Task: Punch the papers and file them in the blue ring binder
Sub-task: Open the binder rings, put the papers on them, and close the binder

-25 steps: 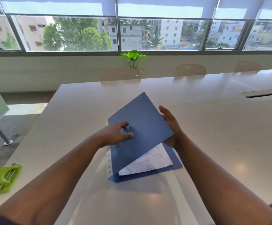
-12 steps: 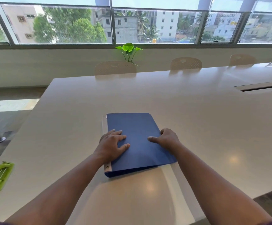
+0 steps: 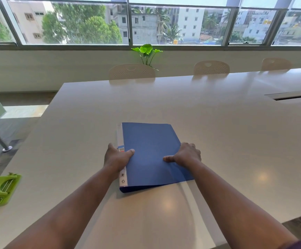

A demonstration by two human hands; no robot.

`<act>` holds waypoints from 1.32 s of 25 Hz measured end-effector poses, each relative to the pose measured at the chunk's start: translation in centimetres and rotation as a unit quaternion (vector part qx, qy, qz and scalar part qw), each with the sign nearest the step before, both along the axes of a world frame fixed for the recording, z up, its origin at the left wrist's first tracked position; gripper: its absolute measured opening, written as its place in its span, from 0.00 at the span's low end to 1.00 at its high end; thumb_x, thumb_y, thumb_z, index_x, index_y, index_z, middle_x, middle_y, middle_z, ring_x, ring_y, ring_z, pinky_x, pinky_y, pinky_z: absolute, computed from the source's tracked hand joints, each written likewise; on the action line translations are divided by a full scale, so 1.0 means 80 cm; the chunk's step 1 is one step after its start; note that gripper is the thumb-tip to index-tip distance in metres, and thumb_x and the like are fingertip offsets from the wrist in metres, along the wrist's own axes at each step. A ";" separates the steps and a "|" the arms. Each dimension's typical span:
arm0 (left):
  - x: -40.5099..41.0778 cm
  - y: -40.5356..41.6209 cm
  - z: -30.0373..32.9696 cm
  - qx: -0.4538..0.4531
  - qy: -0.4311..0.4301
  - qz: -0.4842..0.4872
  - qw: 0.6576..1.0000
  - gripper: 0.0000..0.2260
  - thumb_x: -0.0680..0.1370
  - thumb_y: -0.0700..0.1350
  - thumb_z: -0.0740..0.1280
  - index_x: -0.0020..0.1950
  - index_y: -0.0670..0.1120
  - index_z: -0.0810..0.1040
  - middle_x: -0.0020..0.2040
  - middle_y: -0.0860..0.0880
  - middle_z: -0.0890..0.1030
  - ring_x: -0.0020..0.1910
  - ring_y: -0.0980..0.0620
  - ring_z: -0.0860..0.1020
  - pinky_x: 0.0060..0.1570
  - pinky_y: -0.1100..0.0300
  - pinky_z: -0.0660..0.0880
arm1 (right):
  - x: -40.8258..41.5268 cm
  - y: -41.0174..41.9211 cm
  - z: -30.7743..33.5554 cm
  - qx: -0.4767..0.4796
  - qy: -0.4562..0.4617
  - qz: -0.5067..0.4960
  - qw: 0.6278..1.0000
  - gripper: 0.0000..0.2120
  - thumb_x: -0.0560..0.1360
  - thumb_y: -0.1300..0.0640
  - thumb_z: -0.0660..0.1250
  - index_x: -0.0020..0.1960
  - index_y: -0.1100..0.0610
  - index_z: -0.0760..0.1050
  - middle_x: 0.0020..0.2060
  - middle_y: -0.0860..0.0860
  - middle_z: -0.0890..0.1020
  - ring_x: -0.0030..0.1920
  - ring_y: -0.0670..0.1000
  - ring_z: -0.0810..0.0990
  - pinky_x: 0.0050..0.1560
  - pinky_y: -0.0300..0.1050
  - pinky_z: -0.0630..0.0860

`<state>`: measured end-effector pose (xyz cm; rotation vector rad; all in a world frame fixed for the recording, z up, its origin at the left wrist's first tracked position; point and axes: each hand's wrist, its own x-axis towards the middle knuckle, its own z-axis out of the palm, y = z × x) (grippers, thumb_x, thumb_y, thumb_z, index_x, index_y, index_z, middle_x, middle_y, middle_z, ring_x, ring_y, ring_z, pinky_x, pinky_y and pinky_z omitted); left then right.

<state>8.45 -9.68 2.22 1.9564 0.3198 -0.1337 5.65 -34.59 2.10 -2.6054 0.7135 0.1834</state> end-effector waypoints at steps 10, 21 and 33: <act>0.011 0.010 0.003 -0.286 0.121 -0.056 0.949 0.23 0.75 0.37 0.75 0.67 0.41 0.73 0.56 0.36 0.84 0.48 0.36 0.86 0.42 0.39 0.83 | -0.001 -0.005 0.004 0.057 0.011 0.004 0.998 0.44 0.53 0.27 0.78 0.59 0.53 0.74 0.58 0.53 0.75 0.60 0.59 0.76 0.58 0.54 0.77; 0.035 0.095 0.028 -0.294 0.056 -0.078 0.951 0.20 0.74 0.36 0.75 0.64 0.40 0.76 0.58 0.33 0.83 0.44 0.36 0.85 0.44 0.39 0.83 | 0.004 0.040 0.028 0.480 -0.105 -0.042 0.870 0.23 0.71 0.58 0.80 0.62 0.61 0.76 0.50 0.58 0.86 0.43 0.58 0.87 0.40 0.52 0.84; 0.039 0.149 -0.001 -0.057 -0.059 -0.032 0.996 0.46 0.69 0.48 0.82 0.80 0.51 0.61 0.65 0.50 0.77 0.56 0.48 0.82 0.55 0.45 0.82 | 0.038 0.111 -0.008 0.228 -0.118 0.042 0.966 0.21 0.72 0.49 0.76 0.59 0.54 0.74 0.54 0.51 0.80 0.52 0.55 0.80 0.50 0.51 0.79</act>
